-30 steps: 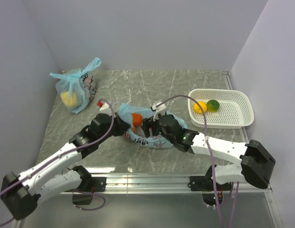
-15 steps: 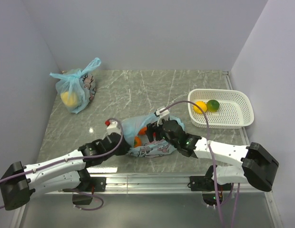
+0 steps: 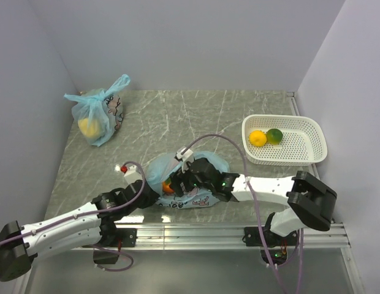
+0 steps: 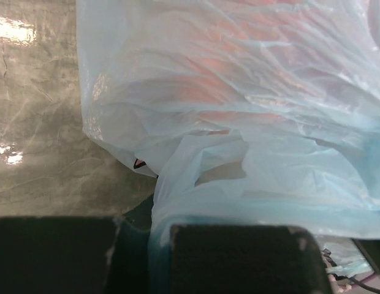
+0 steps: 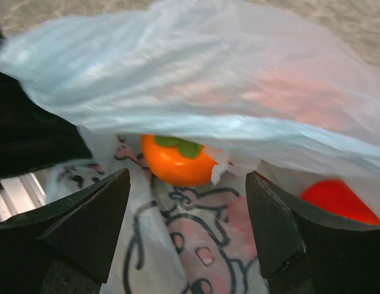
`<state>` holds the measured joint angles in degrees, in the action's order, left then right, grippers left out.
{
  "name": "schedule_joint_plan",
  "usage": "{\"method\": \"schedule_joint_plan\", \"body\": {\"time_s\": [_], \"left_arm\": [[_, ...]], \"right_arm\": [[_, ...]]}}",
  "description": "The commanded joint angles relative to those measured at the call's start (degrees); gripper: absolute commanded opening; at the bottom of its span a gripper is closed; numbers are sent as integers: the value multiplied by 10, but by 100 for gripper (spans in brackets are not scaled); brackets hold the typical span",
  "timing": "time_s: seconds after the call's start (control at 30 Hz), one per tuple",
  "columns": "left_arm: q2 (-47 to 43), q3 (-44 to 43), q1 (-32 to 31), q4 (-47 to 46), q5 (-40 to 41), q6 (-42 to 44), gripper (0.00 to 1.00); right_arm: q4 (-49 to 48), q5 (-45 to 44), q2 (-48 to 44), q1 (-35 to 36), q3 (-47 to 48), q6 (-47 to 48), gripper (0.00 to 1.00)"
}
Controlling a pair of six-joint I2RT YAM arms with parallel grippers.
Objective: Untie the knot of the plastic bag and take out the fruit
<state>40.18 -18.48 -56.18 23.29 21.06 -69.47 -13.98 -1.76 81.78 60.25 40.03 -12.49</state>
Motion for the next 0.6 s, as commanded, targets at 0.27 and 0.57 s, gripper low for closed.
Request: {"method": "schedule_joint_plan", "body": {"time_s": [0.27, 0.57], "left_arm": [[42, -38, 0, -36, 21, 18, 1], [37, -29, 0, -39, 20, 15, 1]], "right_arm": [[-50, -66, 107, 21, 92, -21, 91], [-67, -40, 210, 21, 140, -32, 91]]}}
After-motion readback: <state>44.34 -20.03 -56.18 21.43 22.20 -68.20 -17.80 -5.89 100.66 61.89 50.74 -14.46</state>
